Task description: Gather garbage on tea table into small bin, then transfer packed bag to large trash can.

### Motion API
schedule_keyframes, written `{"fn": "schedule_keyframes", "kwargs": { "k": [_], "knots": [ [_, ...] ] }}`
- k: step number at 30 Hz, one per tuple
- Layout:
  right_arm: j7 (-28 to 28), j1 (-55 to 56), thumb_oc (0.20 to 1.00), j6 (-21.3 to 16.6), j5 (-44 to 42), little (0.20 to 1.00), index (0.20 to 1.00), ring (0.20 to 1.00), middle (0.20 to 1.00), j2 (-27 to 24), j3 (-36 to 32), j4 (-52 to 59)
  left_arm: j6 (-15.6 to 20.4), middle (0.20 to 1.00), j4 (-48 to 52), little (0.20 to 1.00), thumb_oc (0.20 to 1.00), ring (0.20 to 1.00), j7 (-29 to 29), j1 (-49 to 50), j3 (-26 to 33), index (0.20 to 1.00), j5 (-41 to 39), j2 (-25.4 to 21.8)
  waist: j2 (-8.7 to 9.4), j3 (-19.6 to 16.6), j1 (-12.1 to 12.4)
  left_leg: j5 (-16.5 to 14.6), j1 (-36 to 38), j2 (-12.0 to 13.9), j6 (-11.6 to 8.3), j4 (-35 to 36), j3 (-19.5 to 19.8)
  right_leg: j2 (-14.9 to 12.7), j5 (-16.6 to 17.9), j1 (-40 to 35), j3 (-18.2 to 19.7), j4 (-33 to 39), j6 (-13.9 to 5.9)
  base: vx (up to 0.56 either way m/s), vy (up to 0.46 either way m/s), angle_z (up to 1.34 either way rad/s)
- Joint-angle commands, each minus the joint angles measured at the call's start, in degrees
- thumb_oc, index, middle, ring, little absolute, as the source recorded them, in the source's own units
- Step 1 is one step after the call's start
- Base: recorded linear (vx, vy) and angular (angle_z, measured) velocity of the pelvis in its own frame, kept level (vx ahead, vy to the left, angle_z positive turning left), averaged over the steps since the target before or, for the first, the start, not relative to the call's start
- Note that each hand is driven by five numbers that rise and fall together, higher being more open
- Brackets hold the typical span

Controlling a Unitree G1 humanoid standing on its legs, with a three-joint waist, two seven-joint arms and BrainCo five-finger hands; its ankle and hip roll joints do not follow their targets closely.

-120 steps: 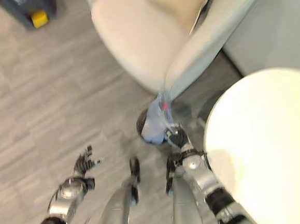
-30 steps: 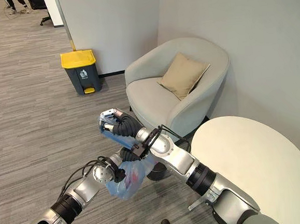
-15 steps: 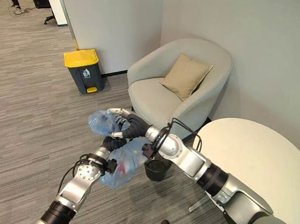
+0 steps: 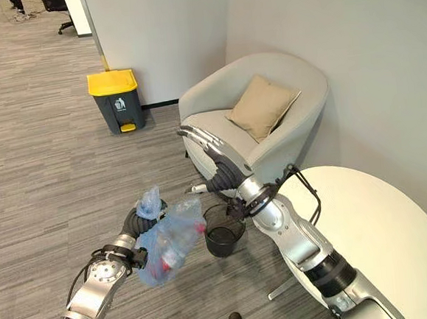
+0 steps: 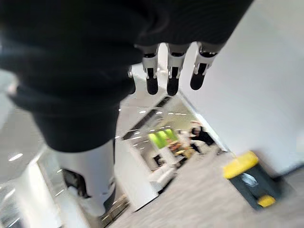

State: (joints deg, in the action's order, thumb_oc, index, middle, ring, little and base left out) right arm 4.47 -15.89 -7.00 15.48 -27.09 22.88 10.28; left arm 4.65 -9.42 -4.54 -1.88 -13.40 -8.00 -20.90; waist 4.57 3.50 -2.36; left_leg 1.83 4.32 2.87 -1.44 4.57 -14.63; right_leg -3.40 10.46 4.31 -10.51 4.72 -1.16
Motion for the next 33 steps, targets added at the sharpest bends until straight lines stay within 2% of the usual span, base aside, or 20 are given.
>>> {"fn": "schedule_keyframes", "kwargs": {
  "k": [1,8,18,26,33],
  "knots": [
    [0.1,1.4,1.000,-1.2,-4.1,1.000,1.000,1.000,1.000,0.0,-4.9,0.0,2.4,0.200,-1.3,0.200,0.200,0.200,0.3,-0.8,3.0,0.200,-6.2,-0.1,0.70,-0.6,-0.2,-4.8,-0.9,-0.8,-0.23,-0.8,2.6,-1.2,-10.6,-4.8,2.9,-1.5,-5.62,0.00,-0.002,-0.04],
    [-1.9,12.0,1.000,0.3,-5.5,1.000,1.000,1.000,1.000,0.3,-10.0,-7.7,1.5,0.200,-5.3,0.200,0.200,0.200,2.1,3.9,7.6,0.200,-7.4,0.4,0.30,-0.3,-1.0,-4.5,-0.9,-0.7,-0.23,-0.5,2.4,-1.2,-10.6,-4.6,2.9,-1.5,-5.65,-0.01,-0.002,-0.06],
    [-4.9,19.3,1.000,1.7,-11.2,1.000,1.000,1.000,1.000,2.4,-13.6,-17.3,0.8,0.200,-8.9,0.200,0.200,0.200,4.4,7.7,11.2,0.200,-6.0,-0.5,-0.01,0.3,-1.5,-4.3,-1.3,-0.6,-0.47,-0.5,2.6,-1.2,-10.8,-4.2,2.6,-1.8,-5.47,0.00,0.000,0.00],
    [-6.0,22.5,1.000,2.4,-13.4,1.000,1.000,1.000,1.000,3.1,-14.9,-24.1,0.8,0.200,-12.6,0.200,0.200,0.200,4.4,11.2,15.5,0.200,-7.1,-0.4,0.09,0.9,-0.8,-4.5,-1.6,-0.5,-0.80,-1.3,3.4,-1.0,-11.7,-4.4,1.8,-2.4,-5.12,0.01,-0.023,0.04],
    [-5.3,21.9,1.000,2.6,-15.1,1.000,1.000,1.000,1.000,3.0,-16.2,-26.0,1.4,0.200,-14.6,0.200,0.200,0.200,2.8,12.1,18.7,0.200,-10.5,0.2,0.68,3.7,0.6,-5.3,-5.4,-0.1,-1.34,-6.5,5.4,-1.2,-12.9,-3.3,0.6,-4.1,-4.19,-0.04,-0.051,0.15]
  ]
}}
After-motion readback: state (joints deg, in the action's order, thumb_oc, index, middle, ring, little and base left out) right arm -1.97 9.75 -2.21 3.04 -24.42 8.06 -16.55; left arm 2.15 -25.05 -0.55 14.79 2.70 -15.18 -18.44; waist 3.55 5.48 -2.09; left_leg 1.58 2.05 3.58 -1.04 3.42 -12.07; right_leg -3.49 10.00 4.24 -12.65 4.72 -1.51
